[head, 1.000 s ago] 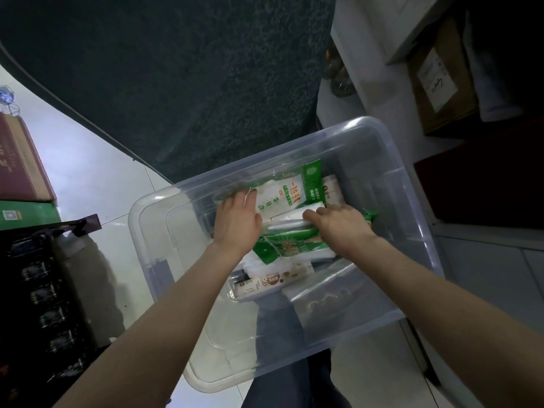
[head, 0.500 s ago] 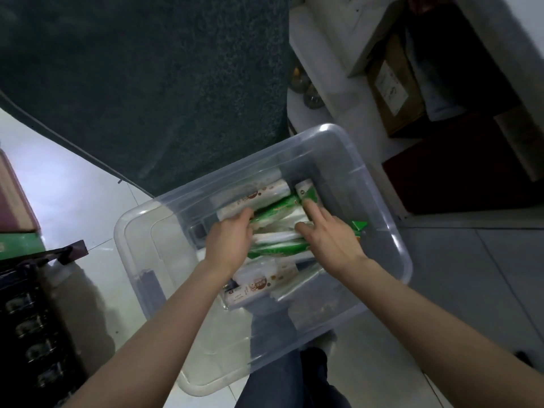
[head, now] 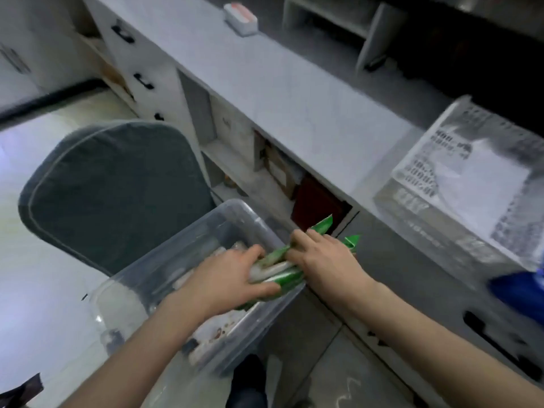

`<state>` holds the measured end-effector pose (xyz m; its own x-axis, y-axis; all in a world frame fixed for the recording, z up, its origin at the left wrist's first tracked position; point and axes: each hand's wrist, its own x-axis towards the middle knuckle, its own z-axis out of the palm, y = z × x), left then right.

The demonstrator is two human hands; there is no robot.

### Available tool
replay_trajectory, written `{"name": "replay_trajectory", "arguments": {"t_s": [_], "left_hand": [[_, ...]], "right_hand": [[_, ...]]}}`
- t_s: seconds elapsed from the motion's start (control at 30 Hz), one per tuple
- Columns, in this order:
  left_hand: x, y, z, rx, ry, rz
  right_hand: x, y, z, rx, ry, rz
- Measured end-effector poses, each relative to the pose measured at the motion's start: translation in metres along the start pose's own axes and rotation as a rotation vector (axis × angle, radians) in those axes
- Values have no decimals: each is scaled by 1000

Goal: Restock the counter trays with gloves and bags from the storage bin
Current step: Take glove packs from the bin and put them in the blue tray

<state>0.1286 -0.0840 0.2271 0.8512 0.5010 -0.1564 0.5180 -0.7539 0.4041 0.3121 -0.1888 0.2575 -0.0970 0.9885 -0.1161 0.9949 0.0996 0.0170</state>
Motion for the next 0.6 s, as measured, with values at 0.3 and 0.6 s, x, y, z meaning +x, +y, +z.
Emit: {"name": "replay_trajectory", "arguments": {"t_s": [0.3, 0.6], "left_hand": [[38, 186, -58, 83, 304, 210], [142, 288, -85, -542, 179, 183]], "right_hand": [[-143, 81, -144, -102, 216, 208], [-224, 183, -143, 110, 778, 971]]}}
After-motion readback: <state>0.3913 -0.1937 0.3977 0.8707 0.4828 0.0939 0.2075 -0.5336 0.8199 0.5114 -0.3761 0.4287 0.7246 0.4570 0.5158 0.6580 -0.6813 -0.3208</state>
